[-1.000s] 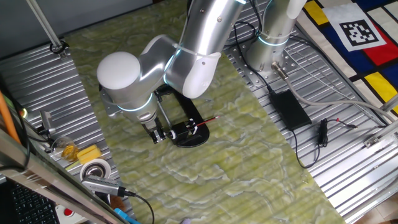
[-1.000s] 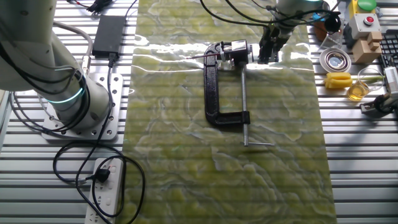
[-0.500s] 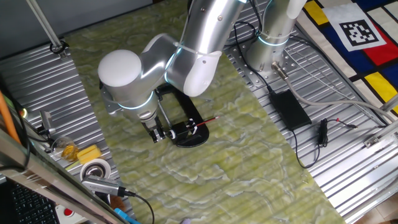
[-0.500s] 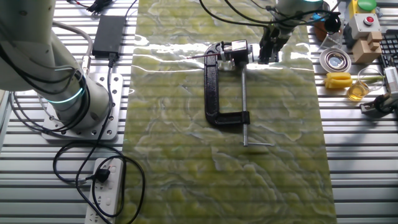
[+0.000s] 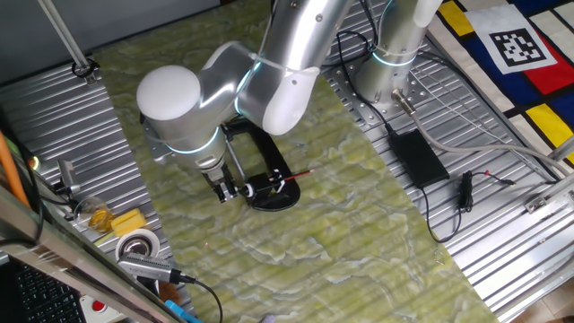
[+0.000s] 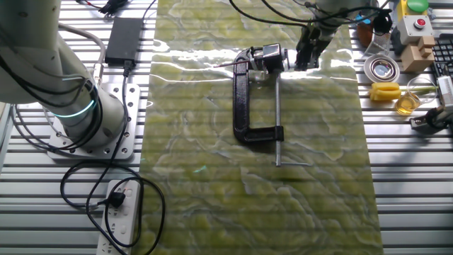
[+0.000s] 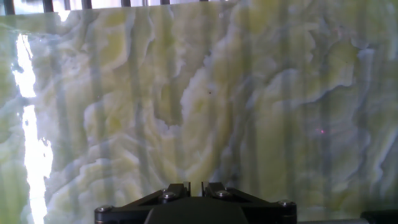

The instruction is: Sharpen the pencil with a pencil sharpener

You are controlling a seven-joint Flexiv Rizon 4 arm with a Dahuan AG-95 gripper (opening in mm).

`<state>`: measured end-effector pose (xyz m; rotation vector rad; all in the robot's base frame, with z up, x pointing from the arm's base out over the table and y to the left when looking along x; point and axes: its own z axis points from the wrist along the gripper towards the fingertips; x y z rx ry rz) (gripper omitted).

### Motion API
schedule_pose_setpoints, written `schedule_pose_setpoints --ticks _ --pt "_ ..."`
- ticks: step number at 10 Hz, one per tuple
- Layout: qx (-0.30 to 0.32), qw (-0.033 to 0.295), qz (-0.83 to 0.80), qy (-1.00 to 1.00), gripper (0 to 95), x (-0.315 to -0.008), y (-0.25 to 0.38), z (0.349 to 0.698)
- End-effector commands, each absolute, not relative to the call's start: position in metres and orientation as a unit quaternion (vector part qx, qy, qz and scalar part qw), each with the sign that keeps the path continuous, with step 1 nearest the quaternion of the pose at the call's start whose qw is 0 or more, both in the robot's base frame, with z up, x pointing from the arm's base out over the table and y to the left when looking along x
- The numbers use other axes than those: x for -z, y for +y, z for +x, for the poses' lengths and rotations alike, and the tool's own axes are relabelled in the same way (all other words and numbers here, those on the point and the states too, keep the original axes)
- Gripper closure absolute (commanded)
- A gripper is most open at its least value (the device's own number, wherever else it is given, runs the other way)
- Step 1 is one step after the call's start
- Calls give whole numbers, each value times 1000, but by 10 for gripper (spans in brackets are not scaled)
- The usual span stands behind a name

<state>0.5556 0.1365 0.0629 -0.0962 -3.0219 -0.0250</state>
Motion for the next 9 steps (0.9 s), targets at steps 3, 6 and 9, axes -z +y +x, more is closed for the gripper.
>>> schedule_pose_setpoints --ticks 3,6,9 --pt "9 50 -31 -998 950 -54 139 556" --pt "17 38 -30 -999 950 -41 142 559" --pt "17 27 -32 -999 950 -33 144 562"
